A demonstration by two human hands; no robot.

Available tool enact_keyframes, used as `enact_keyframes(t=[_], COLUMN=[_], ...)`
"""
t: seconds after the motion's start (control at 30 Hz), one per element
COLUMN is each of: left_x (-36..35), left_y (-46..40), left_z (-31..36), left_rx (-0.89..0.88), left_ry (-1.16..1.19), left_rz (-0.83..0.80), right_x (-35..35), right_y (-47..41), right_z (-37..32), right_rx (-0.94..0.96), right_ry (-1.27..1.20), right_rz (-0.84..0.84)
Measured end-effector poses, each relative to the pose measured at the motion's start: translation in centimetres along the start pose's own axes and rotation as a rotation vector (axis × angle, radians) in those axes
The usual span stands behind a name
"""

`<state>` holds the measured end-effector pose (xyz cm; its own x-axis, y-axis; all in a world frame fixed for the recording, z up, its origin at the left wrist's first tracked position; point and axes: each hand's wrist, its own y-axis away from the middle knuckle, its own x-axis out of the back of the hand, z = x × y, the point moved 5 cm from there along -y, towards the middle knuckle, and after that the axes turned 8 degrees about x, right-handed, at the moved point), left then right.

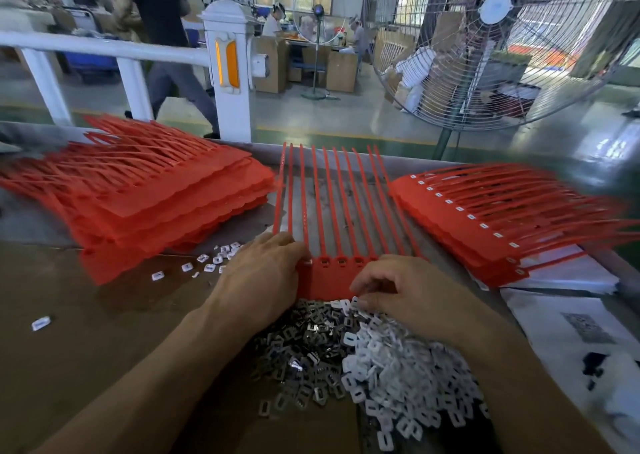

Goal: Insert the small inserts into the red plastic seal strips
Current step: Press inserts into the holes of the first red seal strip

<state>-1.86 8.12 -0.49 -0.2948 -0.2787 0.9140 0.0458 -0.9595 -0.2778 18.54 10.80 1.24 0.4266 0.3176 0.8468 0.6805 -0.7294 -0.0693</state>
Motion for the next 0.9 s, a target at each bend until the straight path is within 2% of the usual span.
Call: enact_keyframes(t=[0.23,0.47,0.67,0.9], left_x=[0.3,0.5,1.0,1.5], left_y=[0.5,0.7,0.8,1.4], left_z=[0.4,0.3,0.5,2.1], left_rx=[-0.005,0.005,-0.01,-0.11], left_ry=[-0.036,0.024,0.109,0.398], left_rz=[0.005,0.018,0.09,0.087], right_x=[-0.5,-0.4,-0.1,-0.3], right_y=[-0.1,0.0,0.1,-0.2], right_z=[-0.5,-0.2,-0.4,-0.7], right_rx=[0.077,0.035,-0.002,-0.022], right_ry=[0.106,0.088,-0.159,-0.422], right_rz=[-0.026,0.004,0.099,0.188])
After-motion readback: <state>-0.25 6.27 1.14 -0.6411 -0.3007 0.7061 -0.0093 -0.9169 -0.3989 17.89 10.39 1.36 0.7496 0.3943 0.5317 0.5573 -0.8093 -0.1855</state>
